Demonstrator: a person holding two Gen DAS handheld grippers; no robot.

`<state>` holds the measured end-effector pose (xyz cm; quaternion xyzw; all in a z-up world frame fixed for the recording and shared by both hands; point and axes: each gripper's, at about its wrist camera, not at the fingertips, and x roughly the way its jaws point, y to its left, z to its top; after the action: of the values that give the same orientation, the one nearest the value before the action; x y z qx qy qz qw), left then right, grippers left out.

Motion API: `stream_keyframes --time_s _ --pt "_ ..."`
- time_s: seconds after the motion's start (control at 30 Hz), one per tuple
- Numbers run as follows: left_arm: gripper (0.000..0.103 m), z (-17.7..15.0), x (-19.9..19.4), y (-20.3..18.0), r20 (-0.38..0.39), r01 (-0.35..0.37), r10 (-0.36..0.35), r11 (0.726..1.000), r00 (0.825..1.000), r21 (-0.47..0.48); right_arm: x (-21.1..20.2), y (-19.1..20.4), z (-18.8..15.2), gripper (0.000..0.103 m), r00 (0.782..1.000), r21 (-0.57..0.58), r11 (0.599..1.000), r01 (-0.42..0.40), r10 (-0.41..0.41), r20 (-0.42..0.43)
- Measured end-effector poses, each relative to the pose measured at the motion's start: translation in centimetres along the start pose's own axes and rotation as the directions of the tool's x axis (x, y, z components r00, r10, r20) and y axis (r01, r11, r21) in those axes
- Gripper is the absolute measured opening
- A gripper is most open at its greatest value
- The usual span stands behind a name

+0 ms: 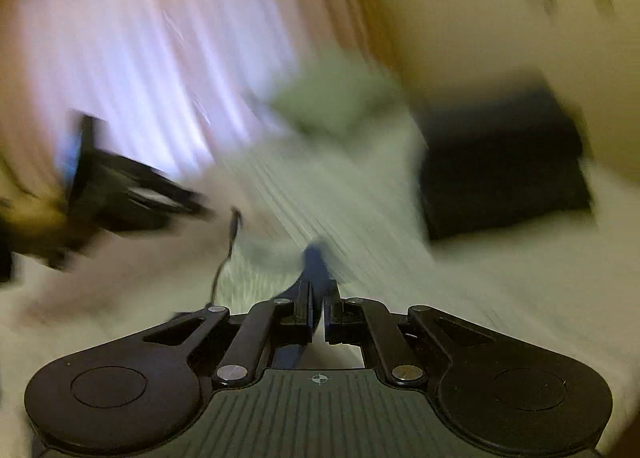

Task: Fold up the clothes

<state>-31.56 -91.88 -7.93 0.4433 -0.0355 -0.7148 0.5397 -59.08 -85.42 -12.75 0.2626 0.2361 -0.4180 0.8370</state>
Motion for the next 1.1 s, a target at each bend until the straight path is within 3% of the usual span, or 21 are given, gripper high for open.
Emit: stream_keyframes --time_s 0.07,0.2,0.23,0.27,0.3,0.33,0.53,0.67,0.73,0.8,0.9,1.1 --pt "0.019 -2.7 5.4 -3.0 -0.110 0.079 -0.086 0.994 0.990 -0.070 1.9 -2.6 -1.3 0.003 0.997 -0.010 0.999 0.050 -0.051 -0.066" --pt "0.025 -8.3 5.3 -4.2 -0.217 0.093 -0.129 0.982 0.968 -0.166 3.7 -6.7 -1.8 0.006 0.988 0.009 0.998 0.054 -0.052 -0.147" --pt "0.026 -9.0 4.6 -3.5 -0.243 0.077 -0.123 0.979 0.962 -0.190 3.7 -6.4 -1.8 0.019 0.986 0.013 0.999 0.049 -0.047 -0.160" --pt "0.026 -9.7 3.8 -3.0 -0.269 0.058 -0.115 0.975 0.956 -0.213 3.4 -6.2 -2.0 0.053 0.986 0.016 0.999 0.040 -0.037 -0.164" --pt "0.028 -11.0 2.7 -2.5 -0.293 0.033 -0.101 0.973 0.951 -0.229 2.8 -5.4 -1.9 0.068 0.987 0.017 1.000 0.022 -0.019 -0.158" --pt "0.028 -12.5 0.5 -1.6 -0.323 0.002 -0.082 0.971 0.943 -0.241 2.2 -4.2 -1.6 0.072 0.989 0.015 1.000 0.001 0.001 -0.148" --pt "0.034 -19.1 -11.5 2.7 -0.477 -0.195 0.031 0.934 0.879 -0.298 0.4 4.2 -2.2 0.072 0.973 -0.017 0.990 -0.138 0.132 -0.192" --pt "0.040 -25.1 -20.2 3.6 -0.553 -0.296 0.081 0.903 0.829 -0.312 -1.6 10.5 -4.5 0.072 0.964 -0.062 0.982 -0.176 0.159 -0.212" --pt "0.040 -28.5 -24.0 3.3 -0.577 -0.322 0.086 0.891 0.812 -0.320 -3.1 13.9 -6.4 0.072 0.965 -0.084 0.982 -0.170 0.149 -0.216" --pt "0.040 -32.1 -27.6 2.7 -0.582 -0.322 0.076 0.887 0.809 -0.331 -4.8 17.3 -8.8 0.072 0.966 -0.102 0.983 -0.154 0.128 -0.225" --pt "0.040 -37.5 -31.2 1.4 -0.561 -0.284 0.032 0.885 0.827 -0.369 -7.1 22.2 -13.2 0.072 0.953 -0.099 0.986 -0.135 0.102 -0.286" --pt "0.039 -44.0 -33.9 -0.4 -0.484 -0.162 -0.088 0.878 0.870 -0.451 -9.2 30.8 -21.0 0.072 0.889 -0.177 0.967 -0.184 0.087 -0.449"
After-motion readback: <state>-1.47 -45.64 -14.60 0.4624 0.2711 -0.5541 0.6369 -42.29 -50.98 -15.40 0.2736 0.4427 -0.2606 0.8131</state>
